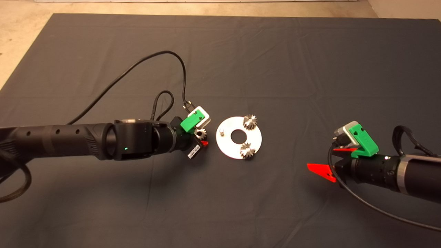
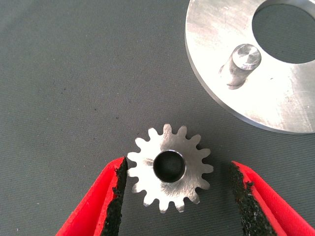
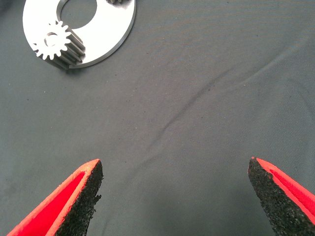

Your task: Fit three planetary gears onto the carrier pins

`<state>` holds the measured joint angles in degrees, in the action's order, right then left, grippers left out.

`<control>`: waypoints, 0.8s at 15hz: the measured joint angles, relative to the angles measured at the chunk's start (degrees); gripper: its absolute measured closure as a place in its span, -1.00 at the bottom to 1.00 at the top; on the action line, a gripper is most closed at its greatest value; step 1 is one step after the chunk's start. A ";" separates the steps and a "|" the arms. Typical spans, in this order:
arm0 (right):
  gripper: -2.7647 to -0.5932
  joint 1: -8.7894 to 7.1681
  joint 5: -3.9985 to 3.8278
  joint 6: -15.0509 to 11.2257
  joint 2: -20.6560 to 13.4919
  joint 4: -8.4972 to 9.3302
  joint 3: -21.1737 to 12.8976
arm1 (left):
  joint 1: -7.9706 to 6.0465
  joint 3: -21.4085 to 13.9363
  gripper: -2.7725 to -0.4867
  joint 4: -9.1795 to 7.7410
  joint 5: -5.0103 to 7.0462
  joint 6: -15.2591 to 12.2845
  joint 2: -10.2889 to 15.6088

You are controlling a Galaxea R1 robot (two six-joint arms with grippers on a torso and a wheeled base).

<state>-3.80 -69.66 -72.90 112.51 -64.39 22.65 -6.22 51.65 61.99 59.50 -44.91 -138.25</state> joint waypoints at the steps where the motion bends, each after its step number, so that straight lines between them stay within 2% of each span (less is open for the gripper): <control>1: -0.48 0.00 0.00 0.00 0.00 0.00 0.00 | 0.01 0.32 0.23 -0.02 -0.06 0.49 -0.12; 2: -0.48 0.00 0.01 0.00 0.00 0.00 0.00 | -0.01 0.73 0.32 -0.02 -0.05 0.68 -0.33; 4: -0.48 0.00 0.01 0.00 0.00 0.00 0.00 | -0.01 0.77 0.34 -0.02 -0.05 0.79 -0.33; 6: -0.48 0.00 0.00 0.00 -0.16 0.00 0.00 | -0.01 0.77 0.44 0.00 0.02 0.87 -0.30; 12: -0.48 0.00 0.09 0.00 -0.49 0.00 0.00 | -0.01 0.77 0.50 0.00 0.04 1.43 -0.30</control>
<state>-3.80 -69.57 -72.90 112.02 -64.39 22.65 -6.23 52.42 61.99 59.54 -43.48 -138.56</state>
